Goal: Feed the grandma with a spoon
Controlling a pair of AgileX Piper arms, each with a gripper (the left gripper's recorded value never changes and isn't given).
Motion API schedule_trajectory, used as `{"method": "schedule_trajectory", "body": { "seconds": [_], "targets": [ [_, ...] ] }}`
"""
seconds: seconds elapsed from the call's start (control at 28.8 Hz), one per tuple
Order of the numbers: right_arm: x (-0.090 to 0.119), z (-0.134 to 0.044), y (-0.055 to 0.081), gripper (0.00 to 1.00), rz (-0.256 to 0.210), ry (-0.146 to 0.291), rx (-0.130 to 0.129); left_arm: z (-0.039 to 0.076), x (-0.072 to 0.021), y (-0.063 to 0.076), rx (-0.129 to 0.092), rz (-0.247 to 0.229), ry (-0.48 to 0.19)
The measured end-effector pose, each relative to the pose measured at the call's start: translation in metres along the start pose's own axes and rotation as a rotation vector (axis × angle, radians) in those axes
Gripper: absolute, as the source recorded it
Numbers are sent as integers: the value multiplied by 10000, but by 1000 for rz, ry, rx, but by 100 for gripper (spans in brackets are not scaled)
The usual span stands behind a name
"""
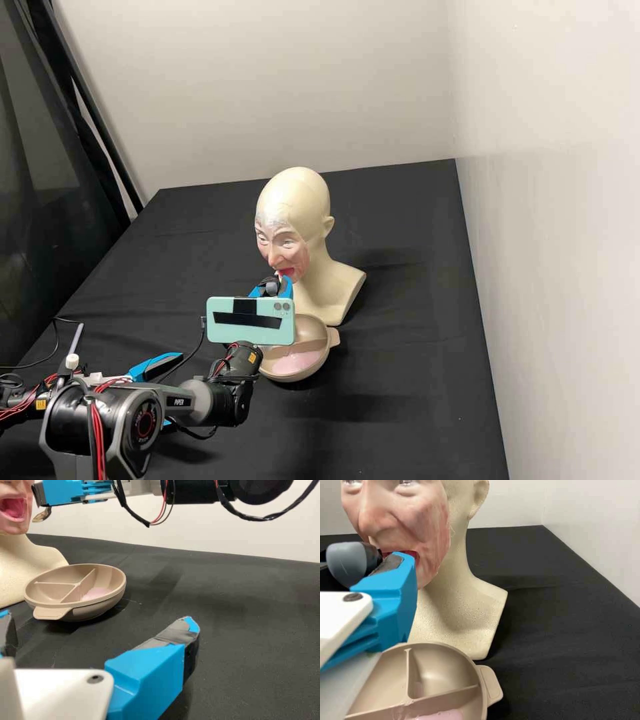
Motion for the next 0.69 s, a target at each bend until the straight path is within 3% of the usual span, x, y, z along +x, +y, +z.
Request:
{"method": "schedule_trajectory", "body": {
  "seconds": [0.69],
  "targets": [
    [-18, -152, 122, 0, 38, 39, 4, 0, 0, 0, 0, 0, 0]
  ]
}}
